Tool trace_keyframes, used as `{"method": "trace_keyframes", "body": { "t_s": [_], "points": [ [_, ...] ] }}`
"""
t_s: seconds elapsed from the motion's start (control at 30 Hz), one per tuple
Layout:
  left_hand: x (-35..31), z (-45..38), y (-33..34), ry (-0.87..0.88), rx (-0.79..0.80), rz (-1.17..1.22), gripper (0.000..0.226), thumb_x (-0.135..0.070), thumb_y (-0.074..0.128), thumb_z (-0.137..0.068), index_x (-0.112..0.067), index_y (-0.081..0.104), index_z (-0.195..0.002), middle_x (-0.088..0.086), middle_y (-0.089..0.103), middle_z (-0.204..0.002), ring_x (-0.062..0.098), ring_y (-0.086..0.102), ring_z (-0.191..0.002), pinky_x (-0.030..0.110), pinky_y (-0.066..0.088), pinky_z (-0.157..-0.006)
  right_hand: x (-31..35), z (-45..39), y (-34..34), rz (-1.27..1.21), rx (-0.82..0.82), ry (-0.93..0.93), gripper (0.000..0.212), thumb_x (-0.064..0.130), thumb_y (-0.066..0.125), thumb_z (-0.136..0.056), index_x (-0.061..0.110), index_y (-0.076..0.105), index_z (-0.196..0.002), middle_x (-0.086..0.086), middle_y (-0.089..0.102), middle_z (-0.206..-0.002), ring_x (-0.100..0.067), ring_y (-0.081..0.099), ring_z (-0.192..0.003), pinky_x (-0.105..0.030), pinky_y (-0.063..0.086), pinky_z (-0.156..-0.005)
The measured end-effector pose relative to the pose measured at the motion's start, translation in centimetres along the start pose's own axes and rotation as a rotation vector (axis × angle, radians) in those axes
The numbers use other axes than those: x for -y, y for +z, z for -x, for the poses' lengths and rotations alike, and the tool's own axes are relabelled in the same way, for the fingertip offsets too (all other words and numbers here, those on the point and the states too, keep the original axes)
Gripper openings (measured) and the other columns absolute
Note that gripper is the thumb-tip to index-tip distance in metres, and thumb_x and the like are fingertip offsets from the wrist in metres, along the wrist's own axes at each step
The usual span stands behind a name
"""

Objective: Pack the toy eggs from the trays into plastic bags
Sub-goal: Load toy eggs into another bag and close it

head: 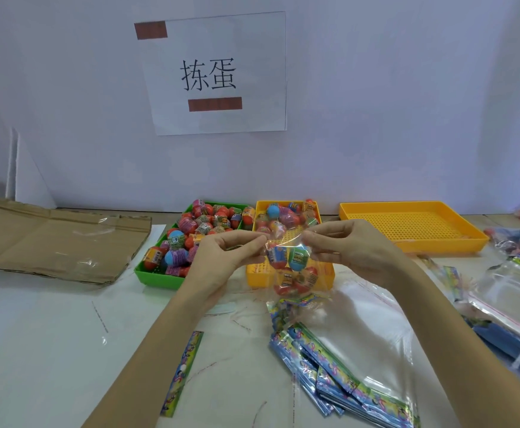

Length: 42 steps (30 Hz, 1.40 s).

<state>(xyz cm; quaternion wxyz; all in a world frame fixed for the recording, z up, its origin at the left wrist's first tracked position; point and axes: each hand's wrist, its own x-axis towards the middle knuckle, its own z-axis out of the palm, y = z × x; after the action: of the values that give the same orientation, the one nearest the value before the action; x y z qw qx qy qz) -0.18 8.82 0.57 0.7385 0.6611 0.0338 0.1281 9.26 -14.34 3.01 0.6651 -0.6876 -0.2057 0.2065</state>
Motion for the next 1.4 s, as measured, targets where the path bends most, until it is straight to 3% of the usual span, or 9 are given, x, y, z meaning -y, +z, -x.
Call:
{"method": "trace_keyframes", "body": {
  "t_s": [0.23,0.47,0.57,0.87,1.03,1.13,1.2,1.3,1.4],
  "points": [
    [-0.7,0.1,-0.5,0.144,-0.046,-0.078,0.016,-0.01,0.08,-0.086,-0.009,0.083,-0.102,0.011,0.081,-0.097,0.022,0.078,-0.089,0.024,0.061,-0.076,0.6,0.2,-0.3,-0.01,0.065,-0.058,0.029,0.019,0.085,-0.079,0.012,0.08,-0.107,-0.016,0.077,-0.109,-0.026,0.075,-0.1,-0.029,0.061,-0.082],
    [-1.9,0.5,-1.1,0.397,0.027,-0.21,0.019,-0.012,0.081,-0.081,-0.009,0.082,-0.099,0.009,0.079,-0.096,0.03,0.075,-0.093,0.033,0.062,-0.086,1.0,0.5,0.3,-0.121,0.049,-0.103,0.007,0.008,0.076,-0.086,0.012,0.081,-0.087,-0.012,0.076,-0.093,-0.018,0.074,-0.09,-0.024,0.059,-0.076],
    [-2.0,0.6,-1.4,0.444,0.082,-0.292,0.018,-0.011,0.078,-0.081,-0.007,0.082,-0.099,0.006,0.077,-0.097,0.024,0.072,-0.096,0.029,0.06,-0.087,0.8,0.4,0.3,-0.105,0.066,-0.137,0.03,-0.004,0.062,-0.097,0.015,0.079,-0.079,-0.01,0.073,-0.087,-0.016,0.07,-0.087,-0.023,0.057,-0.076],
    [-2.5,0.6,-1.6,0.53,0.108,-0.495,0.016,-0.015,0.072,-0.088,-0.015,0.083,-0.099,0.001,0.075,-0.101,0.02,0.07,-0.102,0.025,0.058,-0.087,0.0,-0.2,0.2,-0.085,0.077,-0.175,0.03,-0.004,0.059,-0.098,0.014,0.076,-0.082,-0.012,0.072,-0.087,-0.02,0.07,-0.088,-0.025,0.058,-0.079],
    [-2.1,0.4,-1.6,0.527,0.098,-0.537,0.026,0.012,0.067,-0.092,-0.007,0.082,-0.102,0.004,0.074,-0.105,0.019,0.07,-0.102,0.023,0.058,-0.088,-0.3,-0.2,0.4,0.016,0.017,-0.27,0.033,-0.009,0.051,-0.097,0.007,0.077,-0.083,-0.016,0.071,-0.087,-0.024,0.069,-0.088,-0.03,0.058,-0.083],
    [-1.8,0.3,-1.8,0.498,0.063,-0.485,0.019,0.007,0.068,-0.094,-0.005,0.082,-0.1,0.006,0.074,-0.104,0.022,0.071,-0.1,0.028,0.06,-0.086,-0.1,-0.1,0.5,0.005,0.015,-0.298,0.04,-0.009,0.042,-0.098,0.002,0.079,-0.087,-0.024,0.073,-0.096,-0.03,0.069,-0.095,-0.032,0.058,-0.085],
    [-1.6,0.3,-1.6,0.487,0.027,-0.449,0.009,-0.004,0.076,-0.091,-0.006,0.082,-0.098,0.004,0.075,-0.1,0.022,0.073,-0.097,0.032,0.062,-0.085,0.1,0.0,0.6,0.019,0.003,-0.305,0.035,-0.002,0.047,-0.101,0.004,0.081,-0.091,-0.024,0.074,-0.097,-0.029,0.07,-0.098,-0.03,0.058,-0.085],
    [-1.6,0.3,-1.1,0.5,-0.008,-0.409,0.015,-0.016,0.084,-0.082,-0.01,0.083,-0.096,0.001,0.076,-0.098,0.021,0.074,-0.094,0.027,0.062,-0.082,0.1,0.1,0.9,0.189,-0.057,-0.317,0.015,0.011,0.067,-0.098,0.016,0.081,-0.096,-0.006,0.077,-0.091,-0.017,0.073,-0.094,-0.024,0.058,-0.084],
    [-1.5,0.2,-1.3,0.497,0.005,-0.379,0.016,-0.018,0.085,-0.08,-0.012,0.084,-0.095,-0.001,0.076,-0.098,0.022,0.074,-0.095,0.025,0.061,-0.082,0.1,0.2,1.1,0.201,-0.051,-0.316,0.008,0.012,0.071,-0.096,0.016,0.078,-0.1,-0.001,0.076,-0.093,-0.017,0.073,-0.091,-0.025,0.058,-0.081]
  ]
}}
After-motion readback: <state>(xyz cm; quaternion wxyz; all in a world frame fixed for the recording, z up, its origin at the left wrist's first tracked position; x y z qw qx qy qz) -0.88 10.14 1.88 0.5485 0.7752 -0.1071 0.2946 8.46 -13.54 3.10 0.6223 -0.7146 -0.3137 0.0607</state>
